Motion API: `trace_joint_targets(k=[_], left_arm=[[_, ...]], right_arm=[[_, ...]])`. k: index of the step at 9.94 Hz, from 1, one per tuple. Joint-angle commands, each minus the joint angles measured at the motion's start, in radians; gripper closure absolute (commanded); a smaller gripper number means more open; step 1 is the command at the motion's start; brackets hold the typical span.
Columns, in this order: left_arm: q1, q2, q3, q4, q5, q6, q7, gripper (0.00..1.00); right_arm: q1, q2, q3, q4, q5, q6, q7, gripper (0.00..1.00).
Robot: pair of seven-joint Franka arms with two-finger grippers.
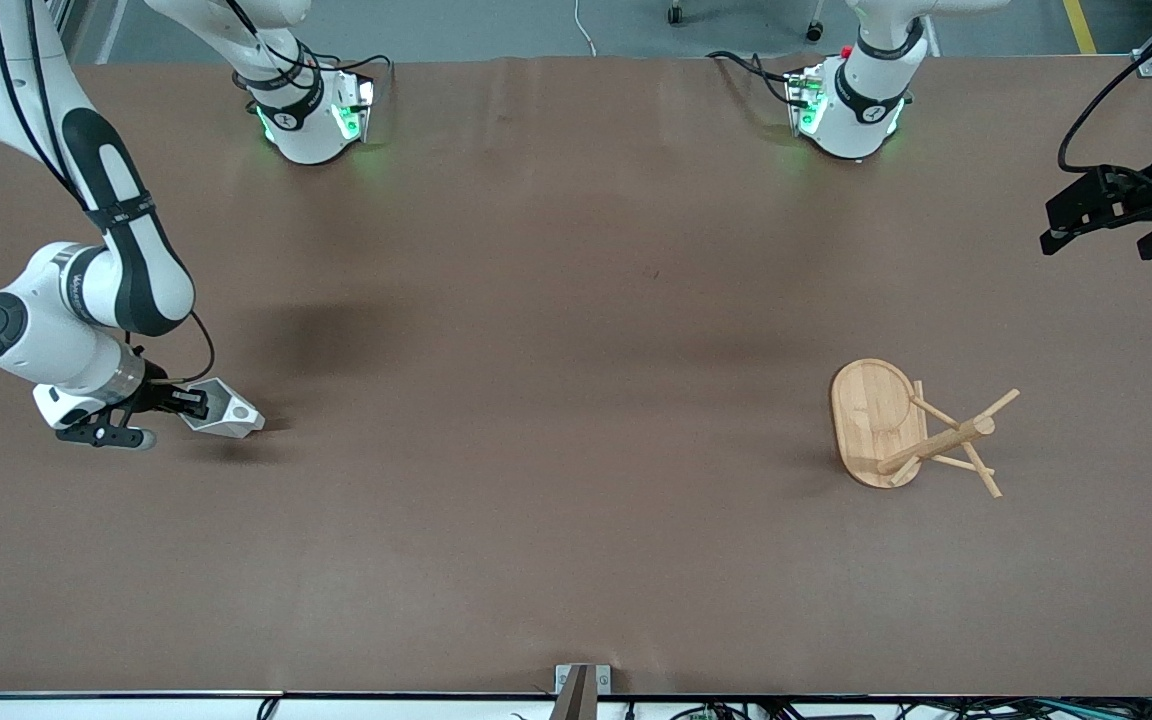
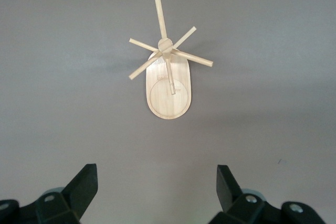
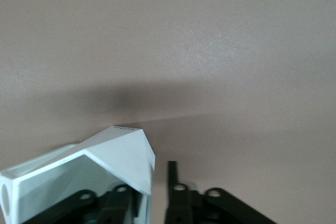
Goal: Hang cup on rack
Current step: 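Lift the white cup with the right gripper while the left gripper approaches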
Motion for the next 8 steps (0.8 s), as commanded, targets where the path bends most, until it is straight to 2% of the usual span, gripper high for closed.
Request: trace_joint_targets(k=[1,3,4,5,6,8], left_arm=[[0.004,0.013,-0.003,-0.027,0.017,0.009,-0.003,0.00],[0.004,0.016,0.002,-0.028,0.018,0.003,-0.007,0.00],[0.004,0.019,0.000,-0.028,0.018,-0.002,-0.007,0.00],[0.004,0.019,0.000,-0.027,0.018,-0.002,0.000,0.00],[0.005,0.017,0.000,-0.027,0.018,-0.002,-0.003,0.00],[0.019,0.017,0.008,-0.019,0.017,-0.002,-0.045,0.00]], right_arm=[[-0.004,-0.016,0.006,-0.009,0.000,0.004,-0.005,0.99],[0.008,-0.034,0.010,0.038,0.000,-0.106,-0.039,0.99],[0.014,-0.056,0.033,0.092,0.000,-0.219,-0.060,0.99],[0.014,-0.058,0.089,0.161,0.018,-0.325,-0.059,0.99],[0.013,-0.058,0.142,0.211,0.102,-0.387,-0.062,0.99],[0.016,-0.053,0.237,0.236,0.348,-0.400,-0.067,0.99]])
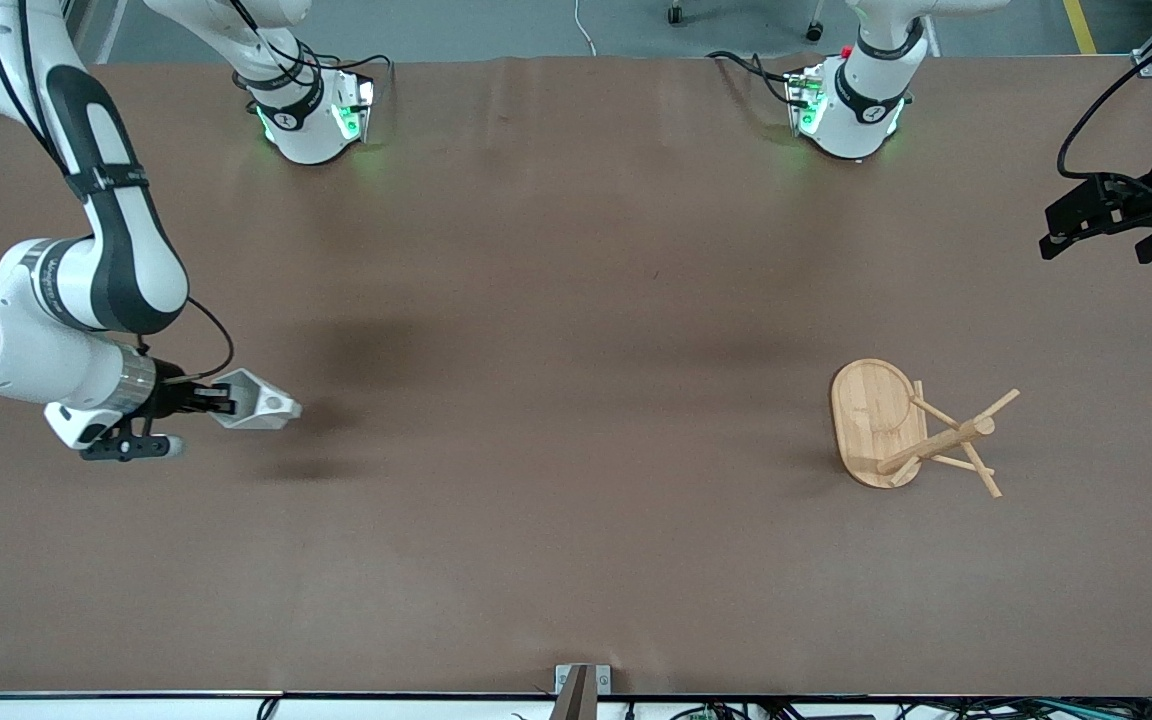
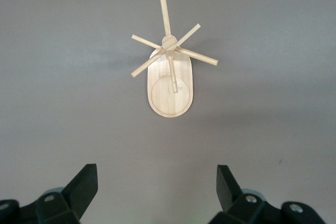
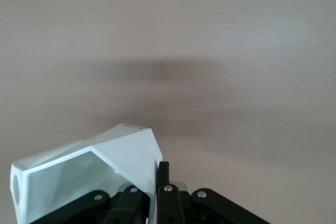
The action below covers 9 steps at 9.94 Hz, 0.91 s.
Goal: Hang cup on rack
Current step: 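Lift the white cup with the right gripper while the left gripper approaches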
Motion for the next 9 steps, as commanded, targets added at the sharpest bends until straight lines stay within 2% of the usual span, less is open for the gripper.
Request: trace_joint_targets(k=[1,3,5,6,9], left_arm=[[0.016,0.009,0.001,-0.013,0.020,0.001,-0.009,0.00],[0.019,0.002,-0.005,-0.013,0.018,-0.001,0.041,0.00],[0.017,0.002,-0.005,-0.011,0.014,-0.002,0.252,0.00],[0.017,0.004,-0.007,-0.011,0.004,-0.002,0.393,0.00],[0.011,0.004,-0.011,-0.007,0.004,-0.059,0.770,0.00]], right_arm=[[-0.008,0.005,0.104,0.006,0.269,-0.009,-0.020,0.99],[0.003,0.031,0.202,0.013,0.487,-0.014,-0.029,1.00],[0.006,0.107,0.293,0.064,0.734,-0.018,-0.045,1.00],[0.017,0.126,0.320,0.065,0.845,-0.023,-0.042,1.00],[0.101,0.129,0.331,0.064,1.086,-0.014,-0.052,1.00]])
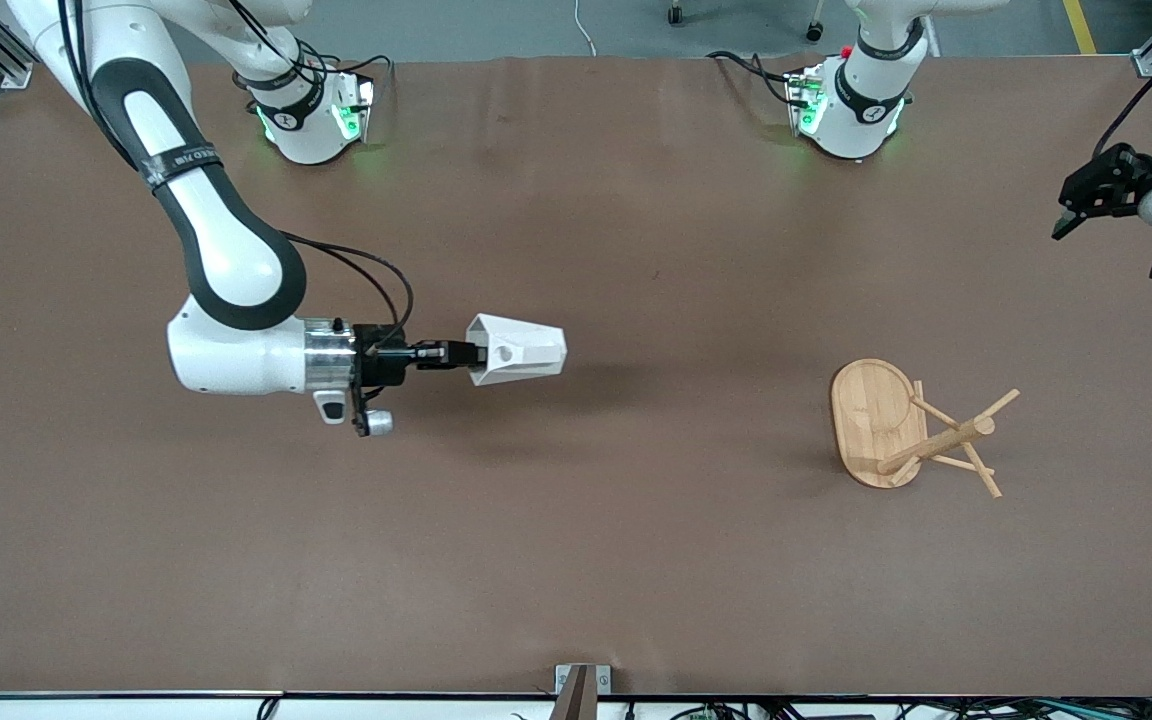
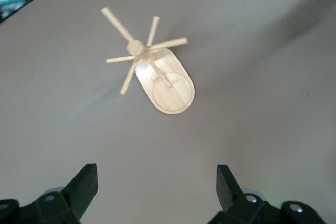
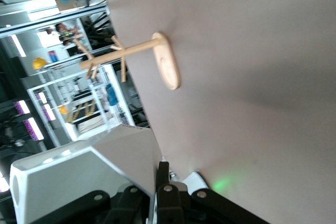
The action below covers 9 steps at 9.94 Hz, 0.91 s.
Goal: Hang cup on rack
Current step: 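Lift the white cup with the right gripper while the left gripper approaches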
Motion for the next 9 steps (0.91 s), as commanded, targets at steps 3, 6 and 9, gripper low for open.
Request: trace_joint_targets(k=[3,6,9], left_arm=[[-0.019,0.011,-0.015,-0.002,-0.124,-0.082,0.238,0.00],[-0.064,0.029,-0.050,-0.031,-0.213,-0.100,0.389,0.00],[-0.113,0.083,-0.058,-0.037,-0.304,-0.250,0.378,0.00]], right_arm=[[0.099,0.007,0.005,0.021,0.218,0.058,-0.012,1.00],[0.176,0.006,0.005,0.025,0.246,0.168,-0.012,1.00],[0.196,-0.004,0.007,0.008,0.246,0.185,-0.145,1.00]])
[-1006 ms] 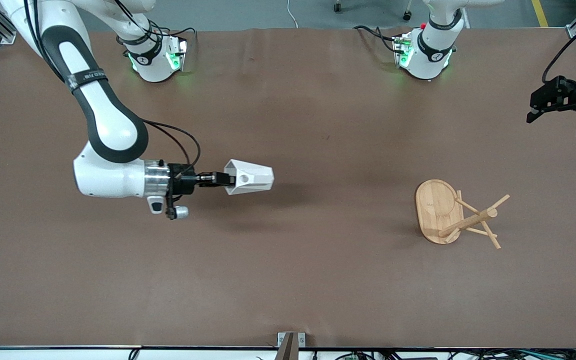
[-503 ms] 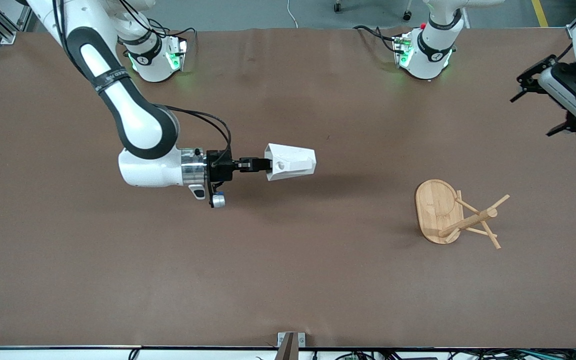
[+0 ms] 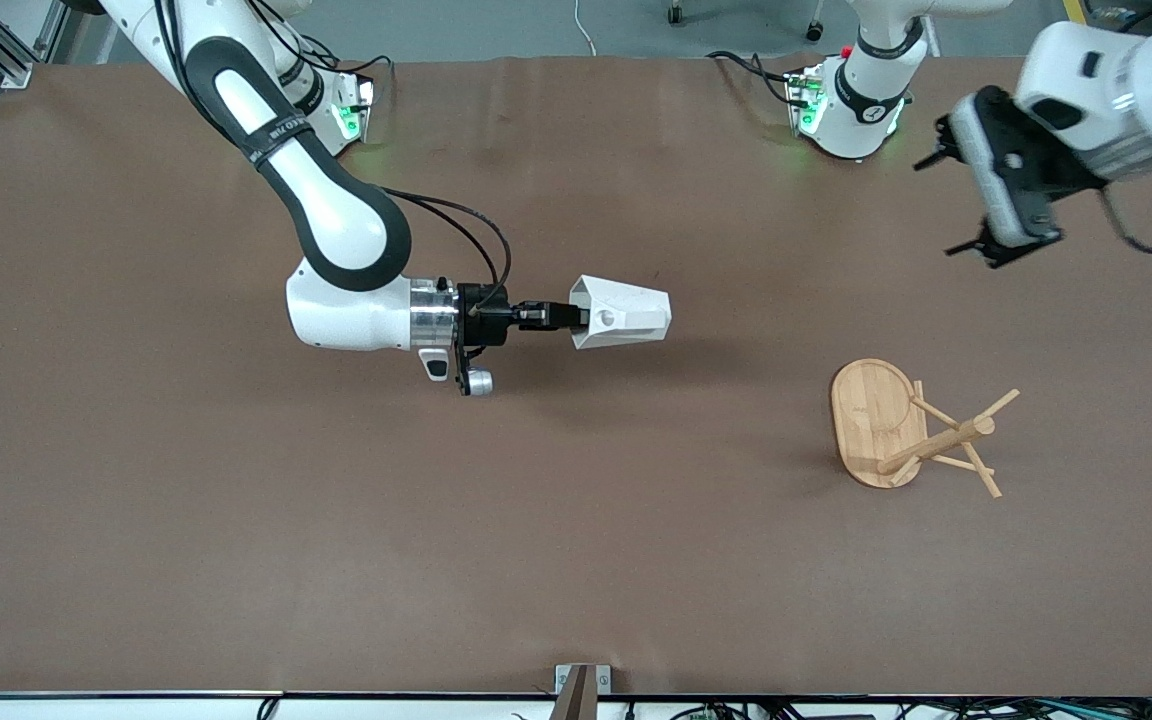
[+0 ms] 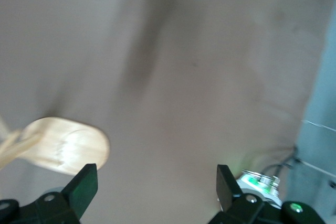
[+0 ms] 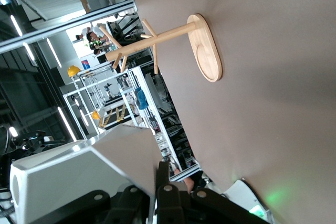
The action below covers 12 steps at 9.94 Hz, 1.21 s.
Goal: Hang cup on rack
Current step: 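Grasp the cup with the left gripper from the right gripper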
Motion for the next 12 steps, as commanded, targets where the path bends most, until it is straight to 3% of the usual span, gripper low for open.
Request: trace_joint_targets(k=[1,3,5,8,12], left_arm=[[-0.001,0.070,0.002,-0.012,-0.058,-0.069,0.025,0.00],[-0.023,0.132,-0.003,-0.008,-0.168,-0.052,0.015,0.00],[-0.115,0.201,-0.016,-0.002,-0.167,0.097,-0.017,0.00],[-0.184,0.313,-0.029,0.035,-0.174,0.244,-0.013,0.00],[-0.224,0.331,-0.068,0.025,-0.173,0.278,0.014,0.00]], right_arm=[[0.018,-0.008,0.002,-0.005,0.028,0.029,-0.095,1.00],[0.041,-0.029,0.003,-0.020,0.032,0.054,-0.176,1.00],[0.077,-0.031,0.005,-0.021,0.033,0.112,-0.181,1.00],[0.068,-0.029,0.062,-0.024,0.042,0.165,-0.191,1.00],[0.067,-0.033,0.066,-0.024,0.056,0.163,-0.193,0.99]])
